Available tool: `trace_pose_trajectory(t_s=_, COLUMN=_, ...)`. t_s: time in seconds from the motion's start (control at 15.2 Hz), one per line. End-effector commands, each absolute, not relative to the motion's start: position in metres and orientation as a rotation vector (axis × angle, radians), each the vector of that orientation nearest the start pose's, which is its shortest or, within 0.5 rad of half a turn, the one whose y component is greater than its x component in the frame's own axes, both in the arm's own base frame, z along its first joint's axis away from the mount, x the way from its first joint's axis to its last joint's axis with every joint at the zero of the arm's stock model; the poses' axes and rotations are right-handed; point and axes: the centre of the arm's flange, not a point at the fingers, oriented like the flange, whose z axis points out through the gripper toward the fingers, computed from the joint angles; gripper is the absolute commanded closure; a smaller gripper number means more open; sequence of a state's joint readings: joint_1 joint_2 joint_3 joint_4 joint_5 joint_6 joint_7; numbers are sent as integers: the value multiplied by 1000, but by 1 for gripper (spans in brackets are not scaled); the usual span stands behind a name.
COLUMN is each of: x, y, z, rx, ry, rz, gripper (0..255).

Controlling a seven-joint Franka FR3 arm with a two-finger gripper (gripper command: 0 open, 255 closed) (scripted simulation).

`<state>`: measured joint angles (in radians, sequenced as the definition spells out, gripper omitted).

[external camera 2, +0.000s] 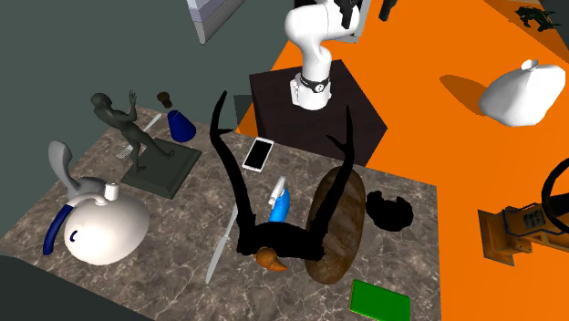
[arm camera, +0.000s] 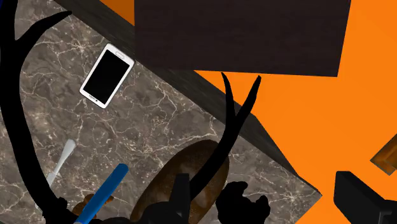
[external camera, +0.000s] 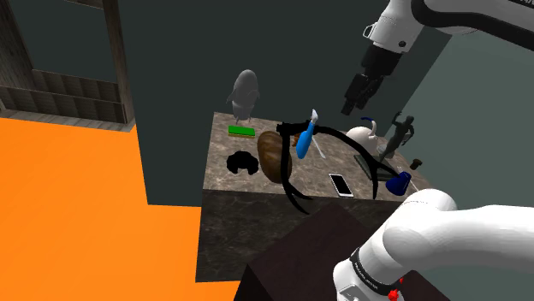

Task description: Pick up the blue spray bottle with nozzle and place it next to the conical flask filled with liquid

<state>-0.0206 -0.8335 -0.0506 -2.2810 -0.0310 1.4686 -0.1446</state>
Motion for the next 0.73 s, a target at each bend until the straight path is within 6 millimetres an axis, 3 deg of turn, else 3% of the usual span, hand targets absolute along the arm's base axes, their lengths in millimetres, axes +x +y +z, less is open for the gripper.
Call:
trace_pose_trajectory(t_s=0.0, x=282, y=-30, z=630, rx=-3134, ry=-135, rz=-33, gripper=0)
trace_pose_trajectory(t_s=0.66, x=380, y=-97, z=572, rx=-3155, ry=159, rz=-1, gripper=0)
